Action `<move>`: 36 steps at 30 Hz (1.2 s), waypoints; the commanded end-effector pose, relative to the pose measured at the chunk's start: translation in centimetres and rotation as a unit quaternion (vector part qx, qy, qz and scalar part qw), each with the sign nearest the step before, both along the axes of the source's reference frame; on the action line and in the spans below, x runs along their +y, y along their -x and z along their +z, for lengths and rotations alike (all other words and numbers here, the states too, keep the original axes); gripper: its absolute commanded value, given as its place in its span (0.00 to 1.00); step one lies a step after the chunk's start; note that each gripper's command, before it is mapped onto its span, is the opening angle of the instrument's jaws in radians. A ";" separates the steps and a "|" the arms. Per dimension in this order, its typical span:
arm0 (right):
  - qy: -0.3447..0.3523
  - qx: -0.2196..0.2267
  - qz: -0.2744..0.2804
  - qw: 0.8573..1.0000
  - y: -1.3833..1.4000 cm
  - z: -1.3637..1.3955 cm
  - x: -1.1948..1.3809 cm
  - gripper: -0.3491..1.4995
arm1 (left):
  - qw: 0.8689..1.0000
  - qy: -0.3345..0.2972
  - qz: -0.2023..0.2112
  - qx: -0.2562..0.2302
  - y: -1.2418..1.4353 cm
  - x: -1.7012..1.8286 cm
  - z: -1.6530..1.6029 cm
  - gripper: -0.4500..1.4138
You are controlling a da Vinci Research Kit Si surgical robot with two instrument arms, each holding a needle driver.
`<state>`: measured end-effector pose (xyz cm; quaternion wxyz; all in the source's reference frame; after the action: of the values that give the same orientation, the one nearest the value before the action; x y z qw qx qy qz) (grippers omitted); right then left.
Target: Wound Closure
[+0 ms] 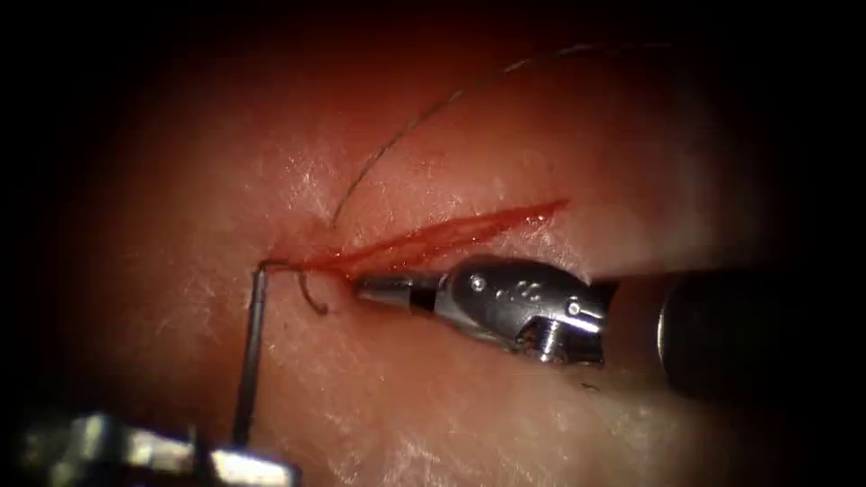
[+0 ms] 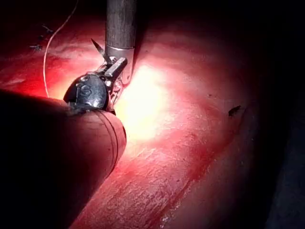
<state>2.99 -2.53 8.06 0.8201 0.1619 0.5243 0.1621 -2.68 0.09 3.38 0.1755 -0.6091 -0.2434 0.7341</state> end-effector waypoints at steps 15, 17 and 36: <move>-0.055 0.042 0.023 0.997 -0.09 -0.96 0.13 0.78 | 0.998 0.040 -0.032 0.021 -0.14 0.63 0.21 0.00; -0.059 0.045 0.021 0.997 -0.20 -1.08 0.08 0.74 | 0.998 0.050 -0.042 0.022 -0.20 0.75 0.17 0.00; -0.035 0.018 0.037 0.999 -0.48 -0.67 -0.01 0.46 | 0.996 0.066 -0.061 0.024 -0.22 0.81 -0.05 0.00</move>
<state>3.42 -2.49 7.36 0.7991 0.1723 0.5371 0.2081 -2.41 0.90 3.26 0.1838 -0.6148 -0.1507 0.7520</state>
